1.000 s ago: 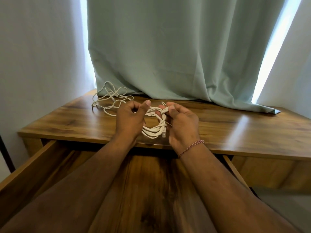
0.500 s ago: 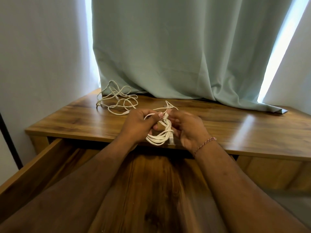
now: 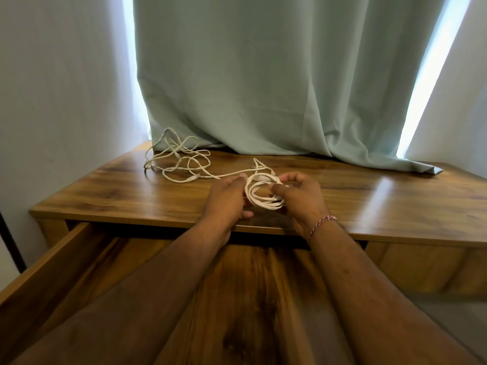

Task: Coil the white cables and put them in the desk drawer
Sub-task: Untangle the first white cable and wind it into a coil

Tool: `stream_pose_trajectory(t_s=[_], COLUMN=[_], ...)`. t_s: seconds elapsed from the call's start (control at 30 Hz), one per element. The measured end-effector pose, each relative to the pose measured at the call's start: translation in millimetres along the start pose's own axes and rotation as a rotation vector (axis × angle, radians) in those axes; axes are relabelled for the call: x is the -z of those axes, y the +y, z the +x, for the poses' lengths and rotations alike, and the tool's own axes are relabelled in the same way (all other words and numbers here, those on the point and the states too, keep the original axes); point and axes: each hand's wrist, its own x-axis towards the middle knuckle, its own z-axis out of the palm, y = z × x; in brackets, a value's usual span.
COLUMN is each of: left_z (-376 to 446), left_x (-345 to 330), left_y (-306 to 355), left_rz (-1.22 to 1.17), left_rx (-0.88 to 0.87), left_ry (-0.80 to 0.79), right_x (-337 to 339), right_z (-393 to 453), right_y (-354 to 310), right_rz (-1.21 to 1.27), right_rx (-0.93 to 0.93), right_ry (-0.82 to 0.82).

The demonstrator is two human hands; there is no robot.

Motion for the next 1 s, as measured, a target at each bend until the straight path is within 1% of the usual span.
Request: stream_pose_trajectory(t_s=[0.1,0.2,0.27,0.33,0.4,0.47,0.53,0.57,0.63,0.67,0.8,0.87,0.9,0.93,1.0], left_z=[2,-1,-4,-6,-7,-7,-7,-7,-6,-6,-4,-3,-3,-3,-3], left_x=[1,1,-2,-4,-4,-3,0,1,3,4,9,10,12,13,13], left_y=[-7,-11,-10,-10,-13,-17,-20,-20,-21,-21,-20,-19,-18,-18,-17], left_rz=[0.213,0.406,0.512,0.619,0.706,0.82,0.907,0.94,0.997,1.016,1.029,1.031,1.03,1.028,1.021], left_rx=[-0.064,-0.139,-0.204,-0.285,-0.364,-0.441,-0.493,-0.512,-0.533,-0.537,-0.534,-0.524,-0.52,-0.52,-0.53], left_ry=[-0.02,-0.057,-0.083,-0.105,-0.135,-0.174,-0.203,-0.211,-0.219,-0.22,-0.218,-0.208,-0.198,-0.187,-0.172], right_x=[32,62,74,79,79,75,67,63,54,51,50,52,54,56,68], right_z=[20,32,38,39,36,30,22,19,17,17,19,20,22,23,26], right_y=[14,22,20,16,14,16,21,23,25,27,31,32,30,25,17], right_rz=[-0.168,-0.366,-0.541,-0.739,-0.834,-0.899,-1.022,-1.094,-1.22,-1.243,-1.215,-1.129,-1.014,-0.867,-0.593], right_rx=[0.017,0.026,0.042,0.033,0.05,0.175,0.342,0.396,0.427,0.422,0.456,0.472,0.482,0.49,0.449], right_ry=[0.205,0.328,0.306,0.213,0.177,0.207,0.242,0.239,0.175,0.138,0.111,0.143,0.202,0.297,0.484])
